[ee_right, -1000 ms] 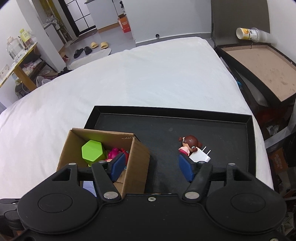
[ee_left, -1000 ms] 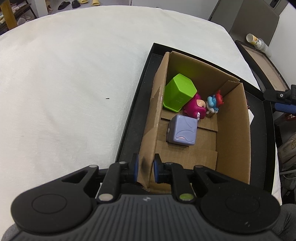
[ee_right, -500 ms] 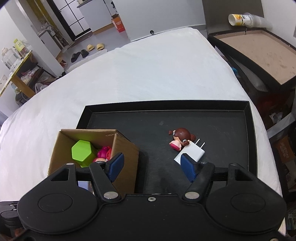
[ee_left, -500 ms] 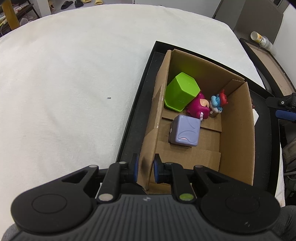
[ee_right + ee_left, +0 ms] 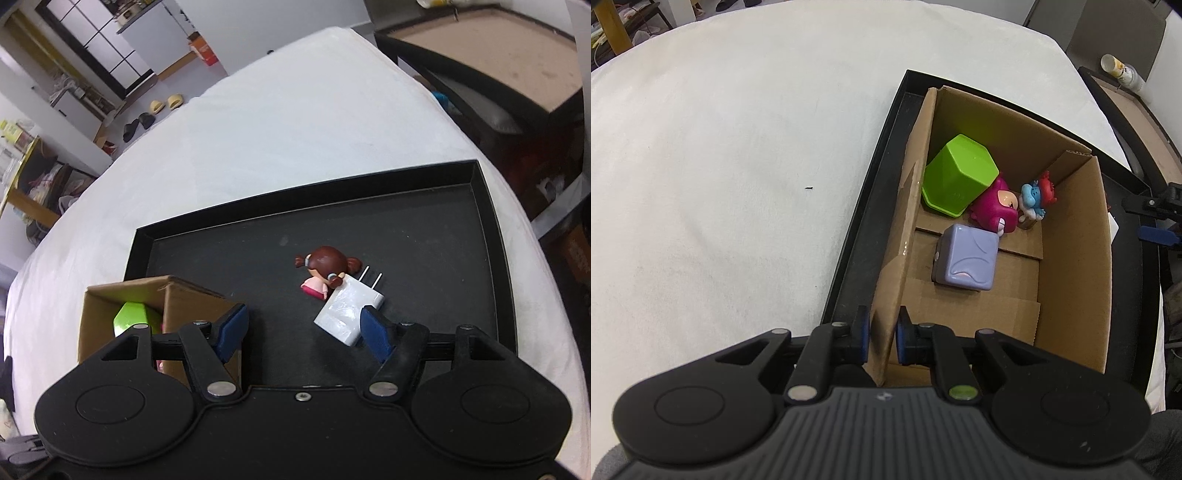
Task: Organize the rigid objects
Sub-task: 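Move the right tool to the white plug charger and grasp it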
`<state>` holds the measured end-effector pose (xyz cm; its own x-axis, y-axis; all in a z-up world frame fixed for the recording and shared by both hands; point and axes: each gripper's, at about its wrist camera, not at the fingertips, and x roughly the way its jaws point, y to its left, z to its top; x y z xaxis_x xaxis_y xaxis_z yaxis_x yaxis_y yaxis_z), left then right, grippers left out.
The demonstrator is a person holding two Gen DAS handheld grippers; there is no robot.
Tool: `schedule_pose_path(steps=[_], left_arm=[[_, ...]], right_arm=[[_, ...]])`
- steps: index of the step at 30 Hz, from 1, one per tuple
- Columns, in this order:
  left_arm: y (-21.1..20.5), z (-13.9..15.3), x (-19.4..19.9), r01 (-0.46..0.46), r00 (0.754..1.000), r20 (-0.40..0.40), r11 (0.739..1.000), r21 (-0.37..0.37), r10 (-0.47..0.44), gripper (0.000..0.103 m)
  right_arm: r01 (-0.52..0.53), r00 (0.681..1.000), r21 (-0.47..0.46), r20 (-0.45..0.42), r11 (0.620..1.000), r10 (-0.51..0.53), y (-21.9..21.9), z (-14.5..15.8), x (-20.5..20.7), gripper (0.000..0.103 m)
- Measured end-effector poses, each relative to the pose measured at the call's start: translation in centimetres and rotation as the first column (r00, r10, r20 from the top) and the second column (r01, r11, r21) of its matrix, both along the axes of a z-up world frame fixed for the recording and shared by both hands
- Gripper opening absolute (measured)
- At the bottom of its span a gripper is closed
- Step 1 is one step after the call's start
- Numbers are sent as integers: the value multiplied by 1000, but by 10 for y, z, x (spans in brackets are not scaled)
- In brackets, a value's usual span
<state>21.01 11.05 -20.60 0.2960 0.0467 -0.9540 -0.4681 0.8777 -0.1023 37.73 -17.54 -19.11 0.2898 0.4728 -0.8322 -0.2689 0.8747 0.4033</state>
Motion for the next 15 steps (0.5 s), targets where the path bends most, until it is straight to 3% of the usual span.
schedule_pose_path(steps=[7,15], left_arm=[[1,-1,1,2,1000,-1,1000,-5,-2,13],[3,-2,0,0,1000,1,1000,-16,0,13]], right_arm=[[24,999,-60,-41,998,-26,5,-20,13,66],[78,995,-191,-41,979,-87,18,-41,20,64]])
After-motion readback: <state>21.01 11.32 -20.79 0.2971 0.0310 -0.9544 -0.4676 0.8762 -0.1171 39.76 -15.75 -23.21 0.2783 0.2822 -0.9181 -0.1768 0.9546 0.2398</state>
